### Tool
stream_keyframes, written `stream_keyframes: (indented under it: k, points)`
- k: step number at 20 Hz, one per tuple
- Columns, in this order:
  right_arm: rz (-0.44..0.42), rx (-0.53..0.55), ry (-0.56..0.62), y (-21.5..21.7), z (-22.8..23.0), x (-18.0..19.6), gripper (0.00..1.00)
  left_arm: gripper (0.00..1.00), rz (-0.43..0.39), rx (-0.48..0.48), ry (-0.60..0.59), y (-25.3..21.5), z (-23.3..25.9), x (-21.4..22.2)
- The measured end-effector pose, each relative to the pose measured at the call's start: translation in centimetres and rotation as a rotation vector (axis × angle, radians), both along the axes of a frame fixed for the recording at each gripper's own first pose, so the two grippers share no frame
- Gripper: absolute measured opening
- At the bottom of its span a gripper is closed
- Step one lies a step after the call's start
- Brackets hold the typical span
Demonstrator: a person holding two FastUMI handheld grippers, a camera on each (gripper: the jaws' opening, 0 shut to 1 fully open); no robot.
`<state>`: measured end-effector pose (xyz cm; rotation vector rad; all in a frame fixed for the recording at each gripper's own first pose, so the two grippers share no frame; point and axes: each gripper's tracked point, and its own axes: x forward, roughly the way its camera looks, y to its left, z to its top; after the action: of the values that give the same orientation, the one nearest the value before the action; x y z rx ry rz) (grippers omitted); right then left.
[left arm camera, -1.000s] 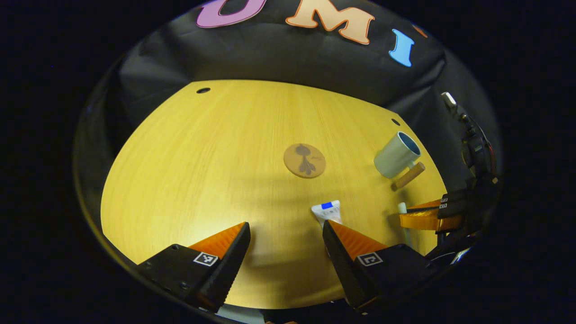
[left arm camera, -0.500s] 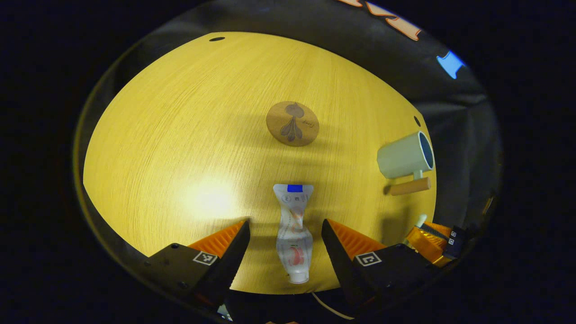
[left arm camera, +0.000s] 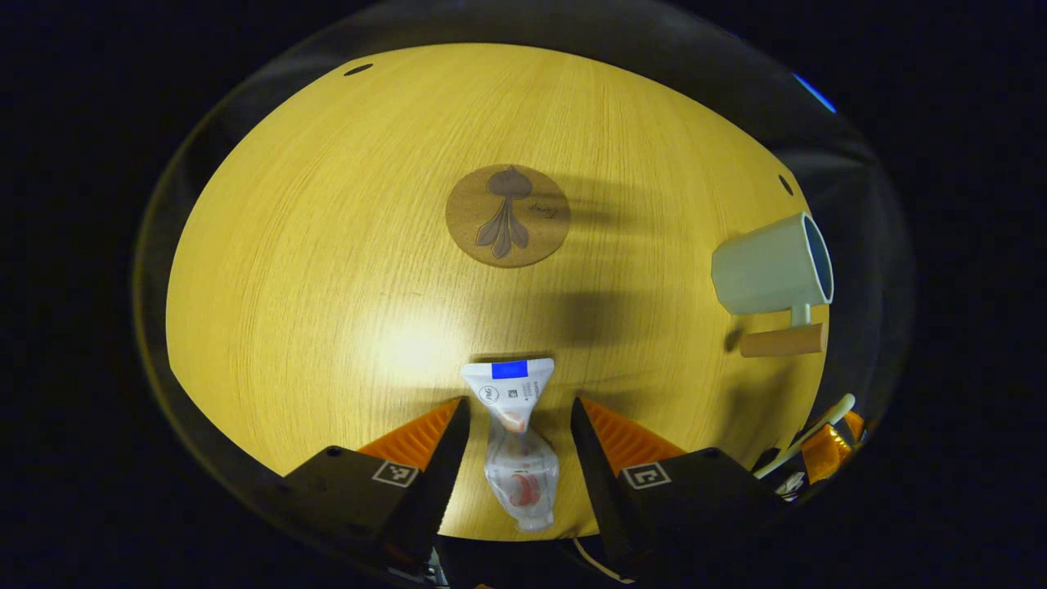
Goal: Put the toothbrush and toothpaste on the desktop into the cup, then pick up the cup and place it on the coaster on the desktop.
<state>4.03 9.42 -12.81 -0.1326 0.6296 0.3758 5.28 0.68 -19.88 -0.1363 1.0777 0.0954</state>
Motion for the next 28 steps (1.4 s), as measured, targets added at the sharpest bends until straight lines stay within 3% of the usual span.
stream_keyframes:
  k: [4,8,10,12,20,24,28]
  points:
    - [0.018,0.049,-0.002,0.2,1.2,-0.1,0.04,0.73,0.005,0.03,0.017,0.0,-0.2,0.5]
    - [0.034,0.087,-0.041,0.3,3.1,0.5,0.03,0.63,-0.003,0.079,0.037,0.6,-0.4,0.5]
    - [0.04,0.093,-0.061,0.1,4.0,1.0,0.03,0.43,0.006,0.102,0.046,1.4,-0.5,0.3]
    - [0.037,0.124,-0.069,0.2,4.6,1.5,0.03,0.34,0.007,0.091,0.039,1.3,-0.5,0.1]
    - [0.031,0.388,-0.169,0.9,10.9,4.1,0.03,0.23,0.066,0.015,-0.025,0.7,-0.4,0.1]
    - [0.002,0.408,-0.237,-0.6,13.0,6.3,0.03,0.14,0.026,0.037,-0.044,0.6,-0.4,0.1]
    - [-0.025,0.488,-0.342,-1.3,15.8,8.5,0.03,0.1,0.058,0.001,-0.138,0.3,0.1,0.3]
